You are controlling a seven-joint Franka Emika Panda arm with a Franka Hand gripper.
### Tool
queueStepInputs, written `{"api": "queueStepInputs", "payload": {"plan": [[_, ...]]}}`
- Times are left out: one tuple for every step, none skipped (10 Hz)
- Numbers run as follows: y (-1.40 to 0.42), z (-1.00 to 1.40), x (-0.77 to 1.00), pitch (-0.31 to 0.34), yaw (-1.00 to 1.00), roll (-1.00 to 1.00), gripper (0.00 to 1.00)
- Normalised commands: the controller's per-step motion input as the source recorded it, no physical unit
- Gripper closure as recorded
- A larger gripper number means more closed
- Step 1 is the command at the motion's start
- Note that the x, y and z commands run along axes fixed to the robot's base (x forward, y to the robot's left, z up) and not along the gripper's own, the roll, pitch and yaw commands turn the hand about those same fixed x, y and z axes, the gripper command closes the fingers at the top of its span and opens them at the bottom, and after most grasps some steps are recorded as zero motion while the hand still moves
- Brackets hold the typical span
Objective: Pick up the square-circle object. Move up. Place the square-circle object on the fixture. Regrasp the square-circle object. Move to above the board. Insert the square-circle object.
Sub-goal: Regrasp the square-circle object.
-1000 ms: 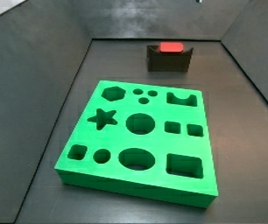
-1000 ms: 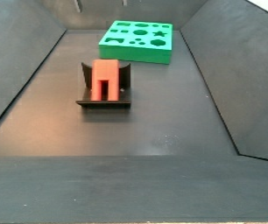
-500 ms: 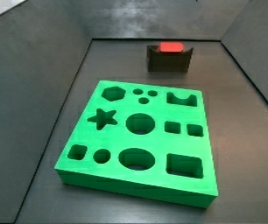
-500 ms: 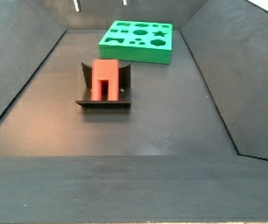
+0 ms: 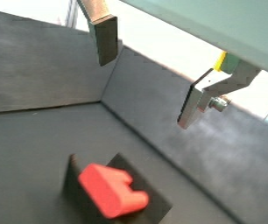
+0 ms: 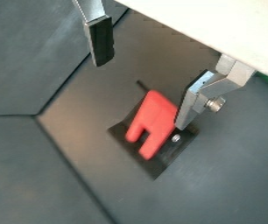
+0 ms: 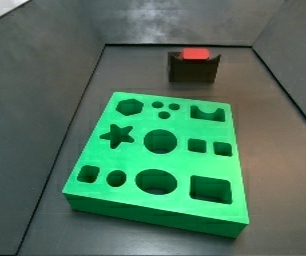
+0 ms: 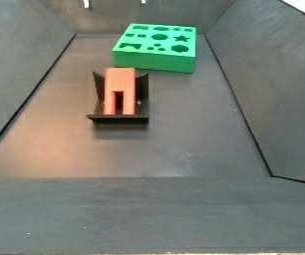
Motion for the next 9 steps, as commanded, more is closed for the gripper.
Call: {"api": "queueStepInputs", "payload": {"plan": [[-0.03,-0.01,0.05,0.029,0.03,1.00,0.00],[-0.03,-0.01,0.06,0.056,0.04,1.00,0.00],[-0.04,-0.01,0.08,0.090,0.05,0.84,0.00],[-0.04,-0.01,0.08,0.107,0.06,0.64,0.00],[-0.04,-0.01,0.09,0.115,0.08,0.45,0.00],[-0.02,-0.01,0.08,0.112,0.09,0.31,0.00],[-0.03,0.00,0.07,0.099,0.11,0.22,0.00],[0.08,-1.00,0.03,0.057,0.17,0.21,0.00],[0.08,-1.00,0.03,0.039,0.18,0.20,0.00]]}}
